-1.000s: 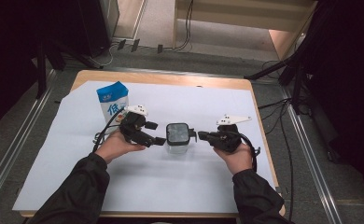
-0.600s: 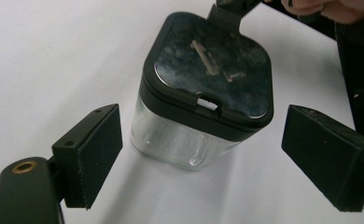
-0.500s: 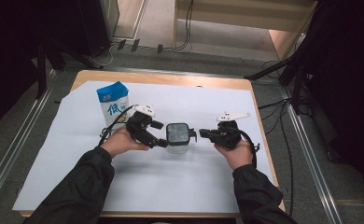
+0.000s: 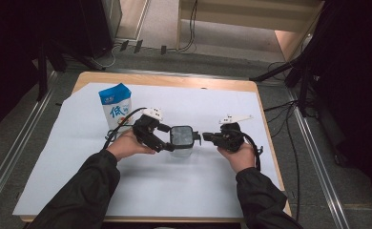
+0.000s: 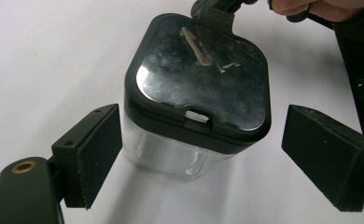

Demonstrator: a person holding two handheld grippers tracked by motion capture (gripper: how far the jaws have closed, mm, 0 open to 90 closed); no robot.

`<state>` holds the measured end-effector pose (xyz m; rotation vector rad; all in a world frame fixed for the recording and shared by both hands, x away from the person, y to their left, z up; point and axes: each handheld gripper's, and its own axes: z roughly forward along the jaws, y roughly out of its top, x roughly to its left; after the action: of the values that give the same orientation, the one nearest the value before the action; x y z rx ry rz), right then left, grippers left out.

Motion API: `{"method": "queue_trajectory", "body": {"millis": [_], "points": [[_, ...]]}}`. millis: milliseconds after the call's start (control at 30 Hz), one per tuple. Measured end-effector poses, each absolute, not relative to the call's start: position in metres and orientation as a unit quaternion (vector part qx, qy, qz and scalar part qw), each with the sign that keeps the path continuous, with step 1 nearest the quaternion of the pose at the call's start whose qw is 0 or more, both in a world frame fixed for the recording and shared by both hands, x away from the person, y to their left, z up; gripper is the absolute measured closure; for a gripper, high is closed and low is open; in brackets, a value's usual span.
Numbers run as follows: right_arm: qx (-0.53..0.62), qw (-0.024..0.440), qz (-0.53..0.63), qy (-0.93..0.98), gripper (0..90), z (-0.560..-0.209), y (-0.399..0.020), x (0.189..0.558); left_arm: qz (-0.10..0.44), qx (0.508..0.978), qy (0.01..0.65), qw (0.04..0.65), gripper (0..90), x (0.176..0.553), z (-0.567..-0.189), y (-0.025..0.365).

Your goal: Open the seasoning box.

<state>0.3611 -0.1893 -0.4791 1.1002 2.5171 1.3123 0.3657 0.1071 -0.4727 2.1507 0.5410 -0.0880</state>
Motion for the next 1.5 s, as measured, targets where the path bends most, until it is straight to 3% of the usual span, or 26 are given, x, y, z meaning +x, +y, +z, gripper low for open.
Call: {"method": "queue_trajectory", "body": {"millis": [1500], "points": [[0.368, 0.048, 0.424, 0.826, 90.0, -0.487, -0.184, 0.357, -0.006, 0.872, 0.205, 0.445, 13.9, 0.366, -0.481, 0.096]]}}
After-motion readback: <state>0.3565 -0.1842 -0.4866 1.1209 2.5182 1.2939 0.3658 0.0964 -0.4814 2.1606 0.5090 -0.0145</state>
